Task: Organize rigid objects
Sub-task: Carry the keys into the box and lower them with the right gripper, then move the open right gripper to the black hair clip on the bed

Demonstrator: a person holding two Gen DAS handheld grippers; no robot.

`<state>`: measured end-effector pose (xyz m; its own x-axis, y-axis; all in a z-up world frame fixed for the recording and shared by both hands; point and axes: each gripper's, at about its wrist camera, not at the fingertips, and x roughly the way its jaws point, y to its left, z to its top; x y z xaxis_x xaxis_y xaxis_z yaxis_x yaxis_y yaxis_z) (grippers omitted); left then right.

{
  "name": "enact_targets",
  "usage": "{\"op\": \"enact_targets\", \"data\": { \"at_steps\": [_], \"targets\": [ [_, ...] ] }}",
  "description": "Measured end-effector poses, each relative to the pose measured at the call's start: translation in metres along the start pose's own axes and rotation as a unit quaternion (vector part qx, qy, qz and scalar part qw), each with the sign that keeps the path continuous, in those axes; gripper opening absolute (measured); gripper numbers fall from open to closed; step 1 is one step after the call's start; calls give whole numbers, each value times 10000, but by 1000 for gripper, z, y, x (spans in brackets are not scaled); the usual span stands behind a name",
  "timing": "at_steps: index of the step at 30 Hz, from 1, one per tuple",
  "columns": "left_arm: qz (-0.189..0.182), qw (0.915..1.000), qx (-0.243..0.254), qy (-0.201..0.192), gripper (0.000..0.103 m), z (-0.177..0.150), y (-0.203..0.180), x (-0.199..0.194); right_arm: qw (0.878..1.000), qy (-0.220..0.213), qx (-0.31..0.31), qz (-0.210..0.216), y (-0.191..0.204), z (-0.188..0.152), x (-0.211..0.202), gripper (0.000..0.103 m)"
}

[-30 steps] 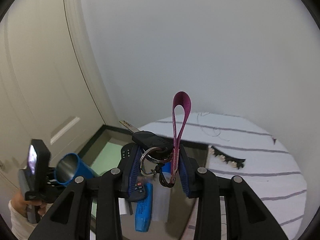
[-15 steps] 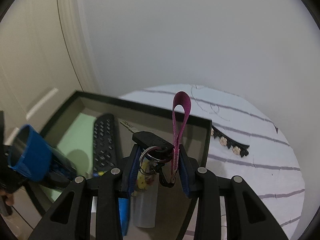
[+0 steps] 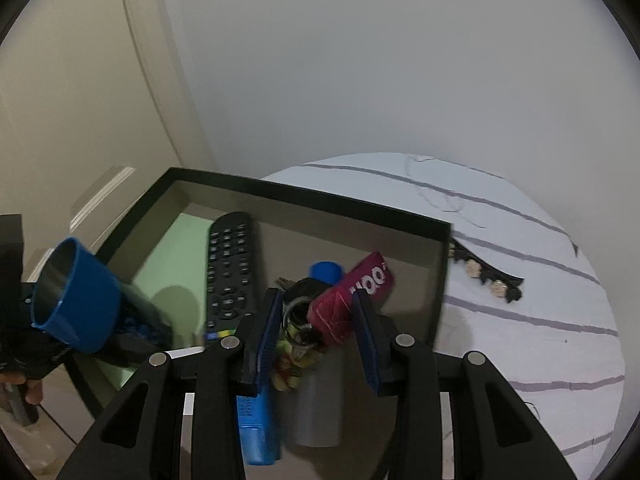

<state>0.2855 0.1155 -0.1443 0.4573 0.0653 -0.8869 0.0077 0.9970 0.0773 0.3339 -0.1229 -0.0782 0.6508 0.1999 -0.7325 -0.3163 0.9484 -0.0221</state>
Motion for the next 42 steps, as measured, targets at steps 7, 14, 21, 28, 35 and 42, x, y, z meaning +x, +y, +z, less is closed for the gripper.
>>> {"op": "enact_targets", "data": {
  "at_steps": [7,14,21,28,35,42],
  "targets": [
    [-12,10000,0,1,6,0,1,0,9984,182,183,499,4,-5,12,37],
    [-25,10000,2,-3,6,0,1,-1,9965,-587,575,145,-20,-18,-40,55],
    [-28,10000,-4,3,6,0,1,-1,9854,-1193,1145,-413,-72,-40,-99,80],
    [-22,10000,-3,10,6,0,1,-1,9758,-825,1816,-892,-130,-71,-100,80],
    [-20,10000,-6,25,6,1,2,-1,9806,-411,1640,-996,-150,-84,-73,80],
    [-7,10000,-2,31,6,1,3,-2,9899,-188,1043,-937,-157,-71,-43,80]
  ]
}}
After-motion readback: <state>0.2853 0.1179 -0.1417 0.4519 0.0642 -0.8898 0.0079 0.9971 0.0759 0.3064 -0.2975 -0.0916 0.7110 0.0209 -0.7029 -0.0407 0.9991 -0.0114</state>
